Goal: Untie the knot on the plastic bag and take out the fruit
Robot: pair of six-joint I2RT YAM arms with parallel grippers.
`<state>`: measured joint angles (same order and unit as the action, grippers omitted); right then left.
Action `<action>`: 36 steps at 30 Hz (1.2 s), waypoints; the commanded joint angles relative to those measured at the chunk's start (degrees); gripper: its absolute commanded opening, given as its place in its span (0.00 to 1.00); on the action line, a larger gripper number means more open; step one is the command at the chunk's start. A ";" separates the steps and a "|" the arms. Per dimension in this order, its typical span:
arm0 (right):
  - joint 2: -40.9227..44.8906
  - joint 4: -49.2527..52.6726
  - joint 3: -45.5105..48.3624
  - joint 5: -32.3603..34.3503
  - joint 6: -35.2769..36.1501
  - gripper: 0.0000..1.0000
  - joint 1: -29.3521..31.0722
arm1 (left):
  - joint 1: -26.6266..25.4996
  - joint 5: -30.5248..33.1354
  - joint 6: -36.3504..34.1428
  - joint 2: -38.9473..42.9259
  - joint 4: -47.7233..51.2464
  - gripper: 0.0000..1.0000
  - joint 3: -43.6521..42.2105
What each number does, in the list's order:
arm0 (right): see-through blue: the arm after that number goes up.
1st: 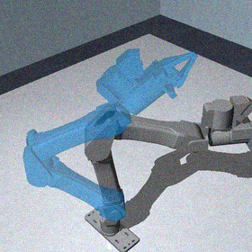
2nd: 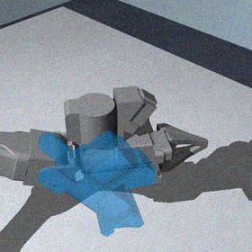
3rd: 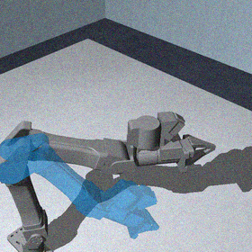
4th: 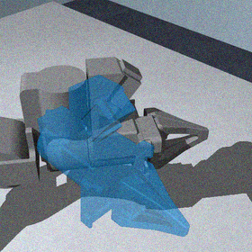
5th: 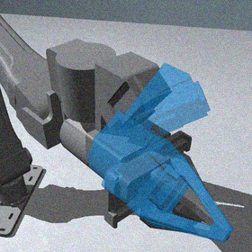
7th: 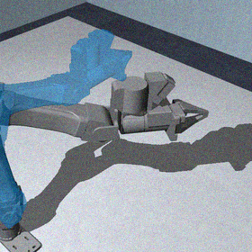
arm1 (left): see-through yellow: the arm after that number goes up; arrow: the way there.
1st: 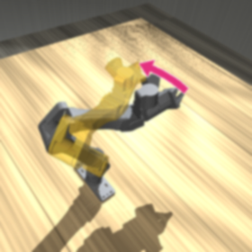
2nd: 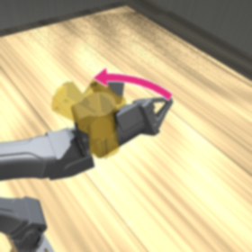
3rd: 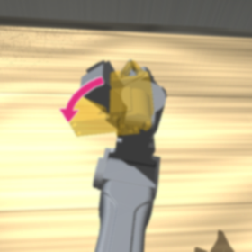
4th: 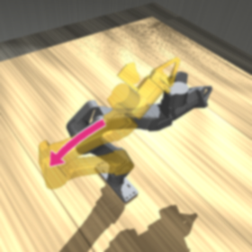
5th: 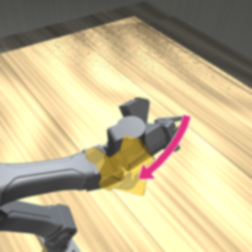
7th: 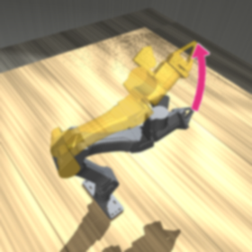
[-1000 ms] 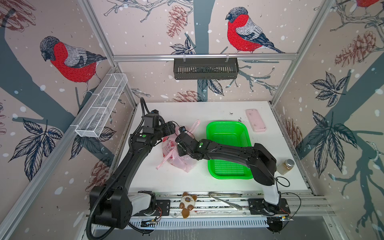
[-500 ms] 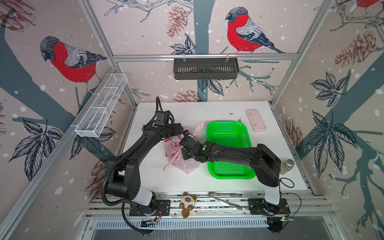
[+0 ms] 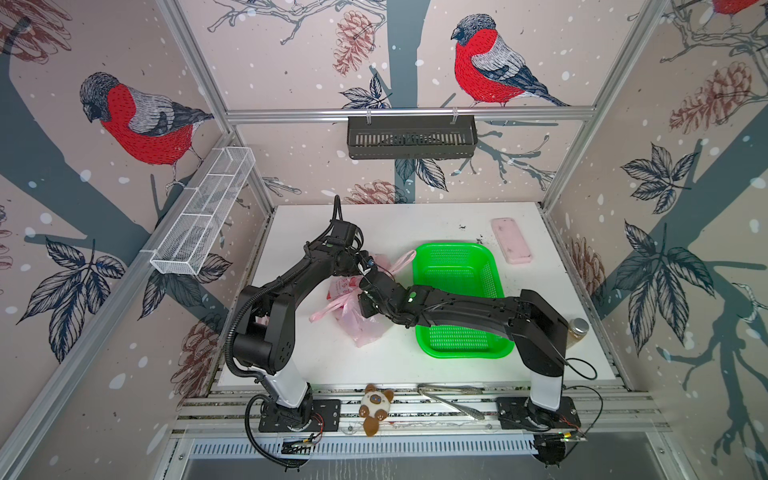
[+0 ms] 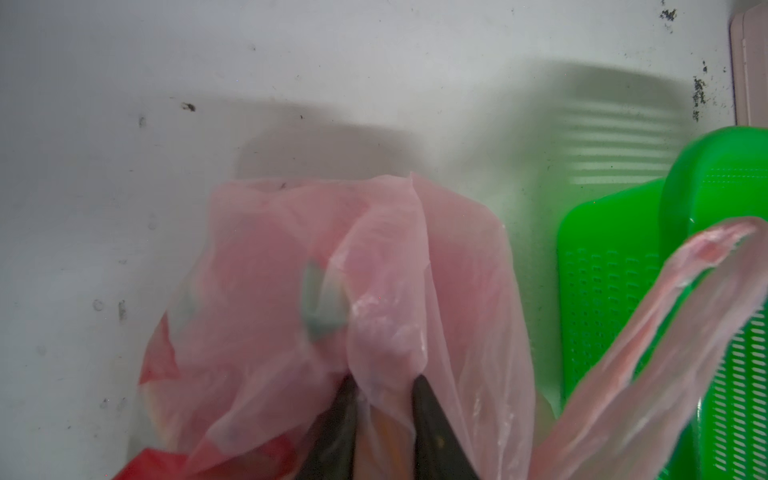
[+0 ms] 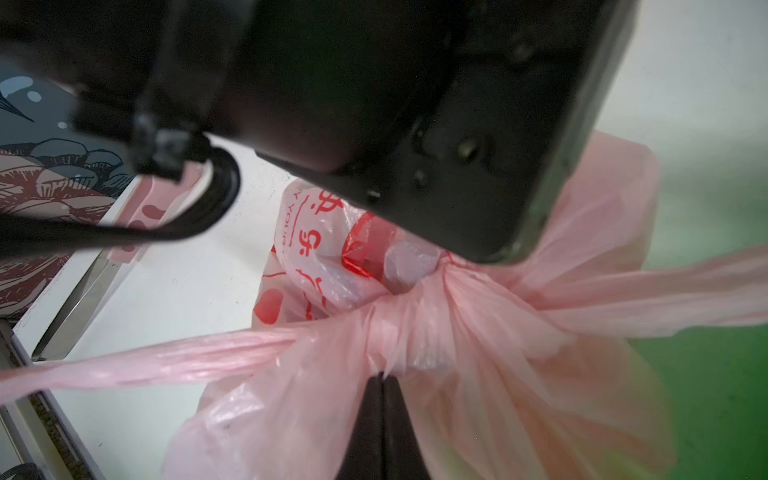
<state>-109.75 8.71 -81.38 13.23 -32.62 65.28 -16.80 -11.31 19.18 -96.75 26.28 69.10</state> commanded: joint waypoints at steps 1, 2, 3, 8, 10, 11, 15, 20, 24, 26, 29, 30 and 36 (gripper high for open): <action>1.19 -2.08 0.51 1.84 1.15 0.04 0.07 | 0.02 2.91 1.82 0.57 1.72 0.08 -0.66; 1.37 -2.02 0.68 2.10 1.29 0.04 0.03 | 0.17 3.78 2.65 1.26 1.15 0.04 -1.09; 1.47 -1.90 0.76 2.30 1.40 0.04 -0.05 | 0.36 4.41 3.43 1.75 0.76 0.02 -1.32; 1.56 -0.29 0.61 3.89 1.68 0.04 -0.39 | 4.47 6.04 7.14 6.71 -2.38 0.00 -4.96; 1.61 0.62 0.61 4.78 1.84 0.04 -0.67 | 6.87 6.49 8.48 9.50 -3.83 0.00 -7.16; 1.63 1.15 0.61 5.48 1.94 0.03 -0.91 | 8.18 7.02 9.37 11.18 -4.50 0.00 -8.46; 1.91 2.42 0.79 7.38 3.06 0.03 -2.18 | 12.06 8.80 12.82 17.24 -6.85 0.00 -13.27; 2.00 4.67 0.26 10.65 5.31 0.03 -4.98 | 15.53 7.75 18.94 23.79 -11.83 0.00 -20.90; 2.78 4.94 0.58 12.22 6.06 0.03 -7.95 | 17.75 7.18 22.64 28.10 -14.65 0.00 -25.62; 3.20 4.72 0.79 12.65 6.62 0.03 -9.28 | 18.98 6.96 24.28 30.28 -14.94 0.00 -27.39; 3.57 4.66 0.61 13.18 7.03 0.04 -10.84 | 20.52 6.84 26.89 33.82 -15.65 0.00 -30.27; 3.82 4.37 0.66 12.93 7.25 0.04 -11.04 | 20.58 6.40 27.60 34.85 -16.36 0.00 -31.31; 4.28 3.42 -0.39 10.62 9.26 0.16 -9.70 | 20.58 -0.55 28.94 38.42 -20.26 0.28 -34.96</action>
<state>-106.10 13.06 -80.97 24.10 -25.15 54.94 3.66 -8.01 46.37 -59.18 10.50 34.63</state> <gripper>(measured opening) 0.137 0.238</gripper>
